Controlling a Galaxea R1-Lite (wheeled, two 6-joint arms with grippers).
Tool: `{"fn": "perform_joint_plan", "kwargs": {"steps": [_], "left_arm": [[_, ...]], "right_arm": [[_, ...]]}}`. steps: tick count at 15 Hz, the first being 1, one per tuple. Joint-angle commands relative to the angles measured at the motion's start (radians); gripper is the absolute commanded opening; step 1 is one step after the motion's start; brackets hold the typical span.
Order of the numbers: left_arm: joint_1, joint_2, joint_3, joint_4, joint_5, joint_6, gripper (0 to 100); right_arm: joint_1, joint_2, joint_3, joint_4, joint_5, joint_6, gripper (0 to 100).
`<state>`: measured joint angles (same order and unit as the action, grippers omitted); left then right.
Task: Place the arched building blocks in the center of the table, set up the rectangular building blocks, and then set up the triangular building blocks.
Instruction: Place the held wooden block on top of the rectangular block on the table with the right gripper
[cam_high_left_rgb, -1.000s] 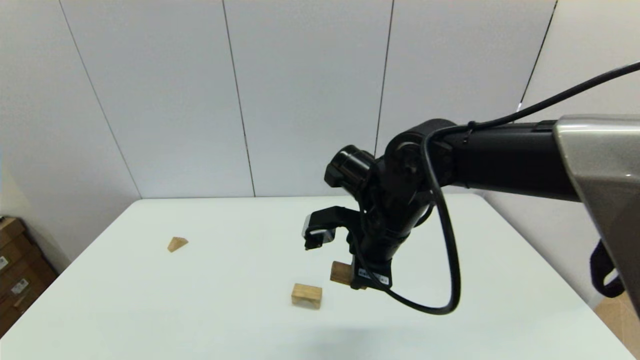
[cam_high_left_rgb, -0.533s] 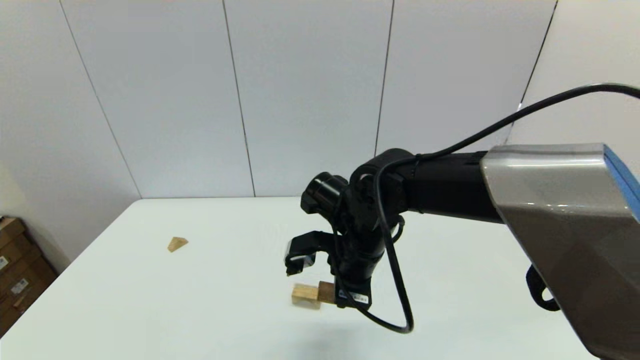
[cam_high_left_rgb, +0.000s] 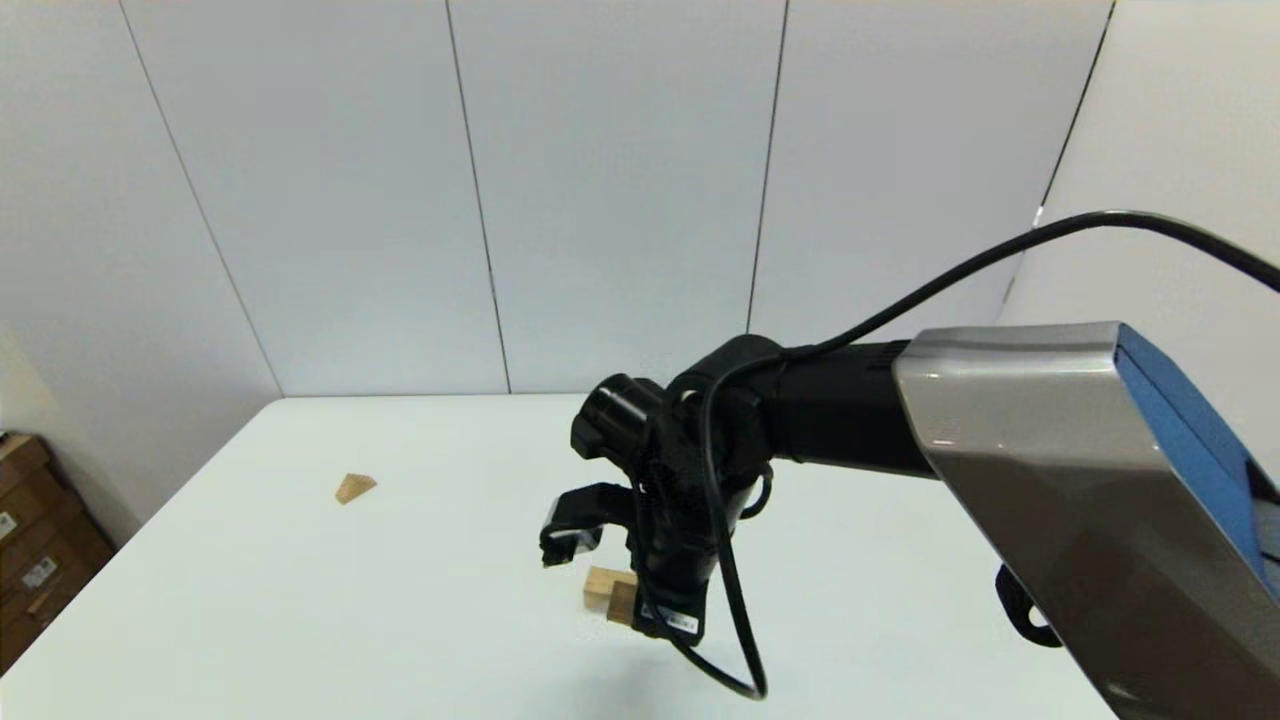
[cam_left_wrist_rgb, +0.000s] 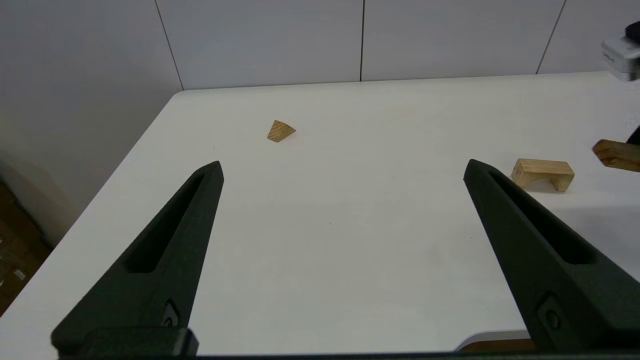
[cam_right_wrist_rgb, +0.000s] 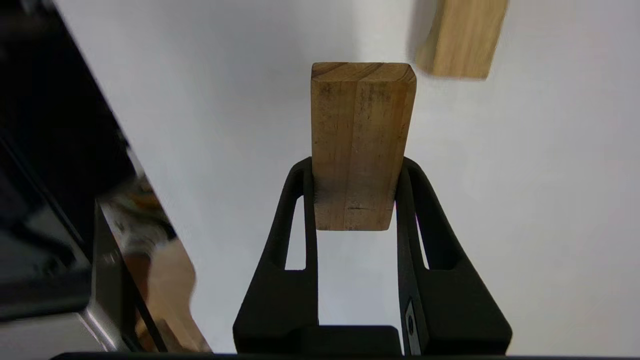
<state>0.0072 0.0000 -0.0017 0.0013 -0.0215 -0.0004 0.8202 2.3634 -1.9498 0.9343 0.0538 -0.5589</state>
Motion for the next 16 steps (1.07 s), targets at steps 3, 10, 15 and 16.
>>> {"fn": "perform_joint_plan", "kwargs": {"steps": [3, 10, 15, 16], "left_arm": [[0.0, 0.002, 0.0, 0.0, 0.0, -0.001, 100], [0.0, 0.0, 0.0, 0.0, 0.0, -0.001, 100], [0.0, 0.002, 0.0, 0.0, 0.0, 0.0, 100], [0.0, 0.0, 0.0, 0.0, 0.0, 0.0, 100]], "right_arm": [[0.0, 0.025, 0.0, -0.104, 0.009, 0.074, 0], [-0.007, 0.054, -0.003, -0.201, 0.011, 0.059, 0], [-0.029, 0.074, -0.001, -0.215, 0.011, -0.049, 0], [-0.033, 0.076, -0.001, -0.226, 0.011, -0.067, 0]]}}
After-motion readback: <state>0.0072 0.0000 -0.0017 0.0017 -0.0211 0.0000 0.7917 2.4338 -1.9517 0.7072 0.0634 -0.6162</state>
